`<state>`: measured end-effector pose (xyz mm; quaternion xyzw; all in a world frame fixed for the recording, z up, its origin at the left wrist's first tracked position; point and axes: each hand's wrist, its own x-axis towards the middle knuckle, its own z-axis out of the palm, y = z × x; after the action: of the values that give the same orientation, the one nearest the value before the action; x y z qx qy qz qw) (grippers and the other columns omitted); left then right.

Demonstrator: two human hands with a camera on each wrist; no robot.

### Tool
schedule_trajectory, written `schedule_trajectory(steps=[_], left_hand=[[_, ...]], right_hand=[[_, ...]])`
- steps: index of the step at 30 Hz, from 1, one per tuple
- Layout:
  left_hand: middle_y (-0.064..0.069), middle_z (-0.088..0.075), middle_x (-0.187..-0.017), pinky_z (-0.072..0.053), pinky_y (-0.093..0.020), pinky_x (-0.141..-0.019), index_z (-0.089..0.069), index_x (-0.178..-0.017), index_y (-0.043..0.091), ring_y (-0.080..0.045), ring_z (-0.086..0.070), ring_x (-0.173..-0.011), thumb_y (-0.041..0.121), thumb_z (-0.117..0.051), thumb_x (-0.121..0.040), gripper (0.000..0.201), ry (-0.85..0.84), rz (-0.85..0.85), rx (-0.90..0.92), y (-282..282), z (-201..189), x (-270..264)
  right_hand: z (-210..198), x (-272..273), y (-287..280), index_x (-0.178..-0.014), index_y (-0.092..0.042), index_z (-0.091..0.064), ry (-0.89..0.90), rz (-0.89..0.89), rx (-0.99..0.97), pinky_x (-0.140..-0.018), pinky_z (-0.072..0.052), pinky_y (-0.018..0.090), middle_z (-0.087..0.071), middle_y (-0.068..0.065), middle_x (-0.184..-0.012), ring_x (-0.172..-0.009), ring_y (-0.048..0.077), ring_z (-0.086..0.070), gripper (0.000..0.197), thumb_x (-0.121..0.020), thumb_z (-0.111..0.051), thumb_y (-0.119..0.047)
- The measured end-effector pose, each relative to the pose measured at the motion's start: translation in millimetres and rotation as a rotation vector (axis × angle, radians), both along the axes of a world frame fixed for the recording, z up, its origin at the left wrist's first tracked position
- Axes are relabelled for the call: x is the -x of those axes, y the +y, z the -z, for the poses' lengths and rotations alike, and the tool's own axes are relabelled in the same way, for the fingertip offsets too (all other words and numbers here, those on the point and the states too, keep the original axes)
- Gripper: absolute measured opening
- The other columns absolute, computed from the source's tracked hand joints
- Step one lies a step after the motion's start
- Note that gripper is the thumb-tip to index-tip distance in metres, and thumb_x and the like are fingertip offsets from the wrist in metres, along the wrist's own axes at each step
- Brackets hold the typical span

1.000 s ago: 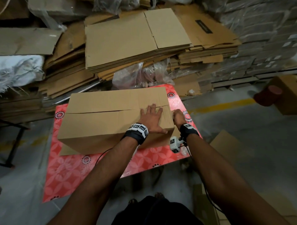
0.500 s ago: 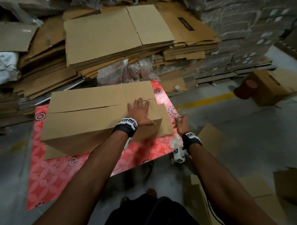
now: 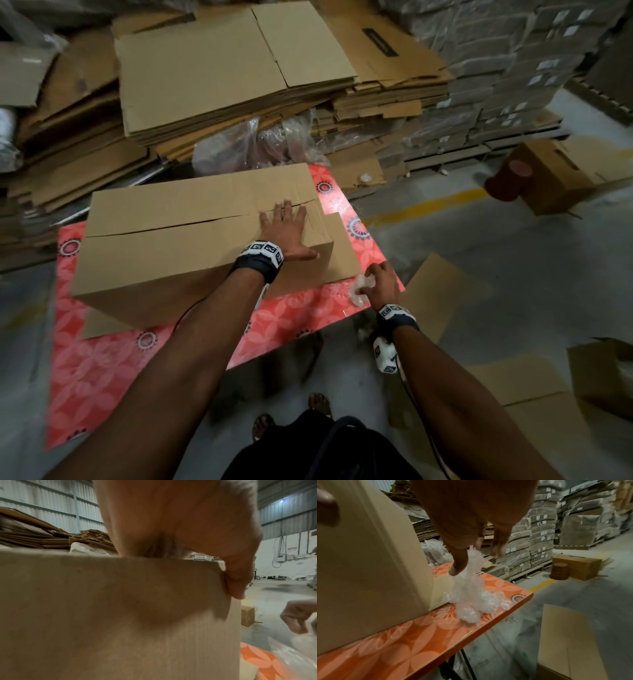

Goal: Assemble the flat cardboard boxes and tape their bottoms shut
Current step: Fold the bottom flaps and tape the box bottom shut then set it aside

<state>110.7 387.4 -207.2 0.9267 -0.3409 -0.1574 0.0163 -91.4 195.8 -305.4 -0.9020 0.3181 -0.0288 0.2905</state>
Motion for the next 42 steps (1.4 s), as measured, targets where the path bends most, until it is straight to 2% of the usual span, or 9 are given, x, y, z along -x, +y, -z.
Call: schedule_trajectory(steps=[3, 7, 12, 17, 21, 29, 36, 39, 42], left_hand=[[-0.017, 0.014, -0.169, -0.002, -0.071, -0.119, 0.005, -0.164, 0.021, -0.04, 0.008, -0.156, 0.084, -0.066, -0.069, 0.134, 0.004, -0.005, 0.005, -1, 1, 0], [-0.017, 0.014, -0.169, -0.001, -0.071, -0.119, 0.005, -0.164, 0.02, -0.04, 0.008, -0.156, 0.082, -0.067, -0.07, 0.133, 0.01, -0.007, 0.009, 0, 1, 2], [-0.017, 0.013, -0.169, -0.001, -0.071, -0.119, 0.004, -0.164, 0.02, -0.04, 0.007, -0.156, 0.081, -0.067, -0.071, 0.132, 0.015, -0.009, 0.019, -2, 0, 2], [-0.017, 0.014, -0.169, 0.0, -0.071, -0.119, 0.006, -0.164, 0.02, -0.04, 0.008, -0.156, 0.08, -0.067, -0.071, 0.132, 0.019, -0.003, 0.023, 0, 1, 1], [-0.017, 0.014, -0.169, 0.001, -0.07, -0.119, 0.005, -0.164, 0.021, -0.04, 0.008, -0.156, 0.079, -0.068, -0.071, 0.131, 0.013, -0.012, 0.026, -1, 0, 1], [-0.015, 0.007, -0.17, -0.003, -0.069, -0.12, -0.001, -0.164, 0.023, -0.037, 0.002, -0.157, 0.065, -0.081, -0.064, 0.134, -0.012, -0.003, -0.002, 1, -7, 6], [-0.014, -0.006, -0.17, -0.015, -0.067, -0.12, -0.011, -0.162, 0.023, -0.034, -0.011, -0.156, 0.039, -0.081, -0.058, 0.126, -0.028, 0.058, 0.02, 17, -17, 3], [-0.011, -0.01, -0.17, -0.016, -0.063, -0.122, -0.014, -0.162, 0.022, -0.031, -0.014, -0.155, 0.03, -0.083, -0.061, 0.123, -0.009, 0.081, 0.035, 32, -27, 2], [-0.005, -0.011, -0.17, -0.014, -0.06, -0.123, -0.018, -0.162, 0.026, -0.027, -0.014, -0.156, 0.022, -0.084, -0.059, 0.122, 0.033, 0.118, 0.054, 55, -32, -6]], right_hand=[[3, -5, 8, -0.098, -0.006, -0.07, -0.03, -0.06, -0.04, -0.071, -0.041, 0.032, -0.056, 0.01, -0.106, -0.085, 0.025, -0.053, 0.054, -0.055, -0.098, -0.019], [14, -3, 13, -0.103, -0.004, -0.077, -0.081, -0.054, -0.016, -0.078, -0.046, 0.032, -0.064, 0.015, -0.103, -0.086, 0.033, -0.064, 0.022, -0.082, -0.081, -0.012], [11, 2, 8, -0.121, -0.008, -0.073, -0.042, -0.014, -0.09, -0.074, -0.055, 0.024, -0.07, 0.011, -0.109, -0.089, 0.029, -0.073, 0.056, -0.076, -0.055, 0.021], [1, 1, 1, -0.121, -0.022, -0.071, -0.093, 0.128, -0.09, -0.081, -0.053, 0.027, -0.075, 0.001, -0.113, -0.095, 0.023, -0.071, 0.053, -0.074, -0.074, 0.002], [-15, 2, 2, -0.117, -0.02, -0.072, -0.152, 0.2, -0.085, -0.085, -0.045, 0.028, -0.062, 0.006, -0.12, -0.108, 0.025, -0.061, 0.05, -0.071, -0.067, -0.002], [-23, -38, 8, -0.1, -0.021, -0.077, -0.303, 0.15, -0.167, -0.082, -0.049, 0.031, -0.065, 0.002, -0.099, -0.095, 0.025, -0.064, 0.055, -0.056, -0.044, -0.015], [-60, -97, 38, -0.111, -0.016, -0.071, -0.444, -0.034, -0.422, -0.077, -0.053, 0.031, -0.069, 0.006, -0.107, -0.096, 0.022, -0.065, 0.025, -0.091, -0.062, -0.004], [-64, -113, 51, -0.119, -0.023, -0.065, -0.455, -0.074, -0.512, -0.067, -0.047, 0.025, -0.064, 0.003, -0.107, -0.091, 0.02, -0.062, 0.029, -0.09, -0.066, -0.026], [-66, -121, 59, -0.122, -0.021, -0.059, -0.366, -0.112, -0.536, -0.054, -0.044, 0.017, -0.061, 0.005, -0.104, -0.082, 0.02, -0.062, 0.035, -0.089, -0.07, -0.014]])
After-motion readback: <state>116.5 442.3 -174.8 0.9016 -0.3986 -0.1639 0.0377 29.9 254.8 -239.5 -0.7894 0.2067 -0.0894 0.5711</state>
